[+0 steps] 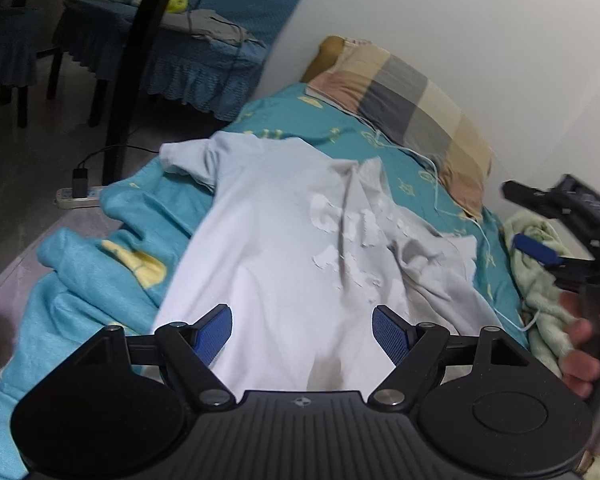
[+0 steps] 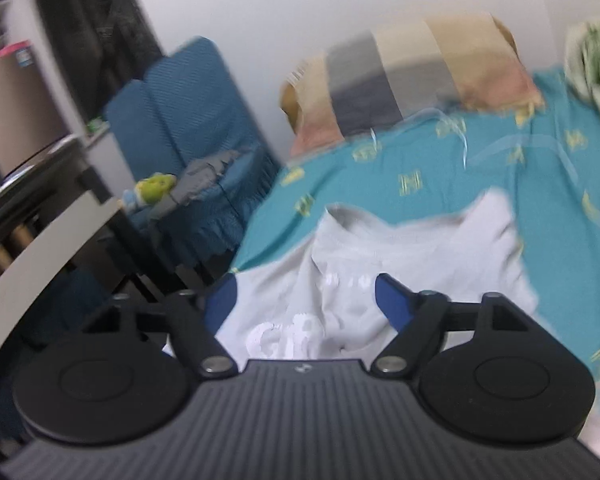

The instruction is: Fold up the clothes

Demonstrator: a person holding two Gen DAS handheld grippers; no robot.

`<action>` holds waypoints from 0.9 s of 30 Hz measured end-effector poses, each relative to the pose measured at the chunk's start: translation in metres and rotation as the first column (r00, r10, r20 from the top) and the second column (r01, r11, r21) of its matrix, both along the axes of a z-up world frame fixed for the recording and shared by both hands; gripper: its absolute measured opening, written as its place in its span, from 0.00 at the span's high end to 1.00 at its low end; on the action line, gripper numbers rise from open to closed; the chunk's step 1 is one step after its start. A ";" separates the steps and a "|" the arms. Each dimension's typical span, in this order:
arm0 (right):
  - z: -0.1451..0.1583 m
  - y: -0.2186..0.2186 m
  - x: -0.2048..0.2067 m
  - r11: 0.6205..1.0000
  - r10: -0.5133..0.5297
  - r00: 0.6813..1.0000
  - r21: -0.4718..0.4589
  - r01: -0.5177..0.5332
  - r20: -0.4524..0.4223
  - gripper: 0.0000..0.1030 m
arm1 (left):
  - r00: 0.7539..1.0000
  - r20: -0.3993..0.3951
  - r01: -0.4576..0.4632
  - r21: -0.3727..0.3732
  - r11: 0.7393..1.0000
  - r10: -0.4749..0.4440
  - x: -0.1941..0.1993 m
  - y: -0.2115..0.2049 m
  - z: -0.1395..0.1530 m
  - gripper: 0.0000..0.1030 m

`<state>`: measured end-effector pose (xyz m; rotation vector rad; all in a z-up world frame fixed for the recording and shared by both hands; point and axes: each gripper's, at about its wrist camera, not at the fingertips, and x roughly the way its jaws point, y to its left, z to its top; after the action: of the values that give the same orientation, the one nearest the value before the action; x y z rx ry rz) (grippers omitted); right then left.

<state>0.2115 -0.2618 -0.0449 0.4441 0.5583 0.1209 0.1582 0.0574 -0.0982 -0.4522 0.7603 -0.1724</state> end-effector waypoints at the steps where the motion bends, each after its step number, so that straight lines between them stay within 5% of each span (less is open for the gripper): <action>1: 0.004 -0.003 -0.013 1.000 0.007 1.000 -0.013 -0.007 -0.005 0.25 | 1.000 -0.002 0.011 -0.003 1.000 -0.011 -0.001 -0.003 0.000 0.23; 9: 0.040 -0.025 -0.113 0.991 0.061 0.997 -0.116 -0.066 -0.046 0.25 | 0.998 0.000 0.070 -0.028 0.997 -0.070 -0.023 -0.021 0.005 0.23; 13: 0.031 -0.027 -0.154 0.988 0.064 0.997 -0.138 -0.070 -0.049 0.25 | 0.996 -0.013 0.088 -0.013 0.996 -0.088 -0.035 -0.030 0.009 0.23; 21: 0.015 -0.045 -0.176 0.992 0.058 0.997 -0.119 -0.052 0.042 0.25 | 0.992 0.035 0.114 0.133 0.985 -0.119 -0.041 -0.058 0.021 0.23; 27: 0.003 -0.050 -0.174 0.992 0.022 0.999 -0.125 -0.018 0.032 0.25 | 0.992 0.023 0.116 0.151 0.982 -0.120 -0.026 -0.079 0.023 0.23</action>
<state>0.0380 -0.3114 -0.0423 0.3141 0.5344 0.1113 0.1325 -0.0215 -0.0750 -0.2613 0.7636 -0.2309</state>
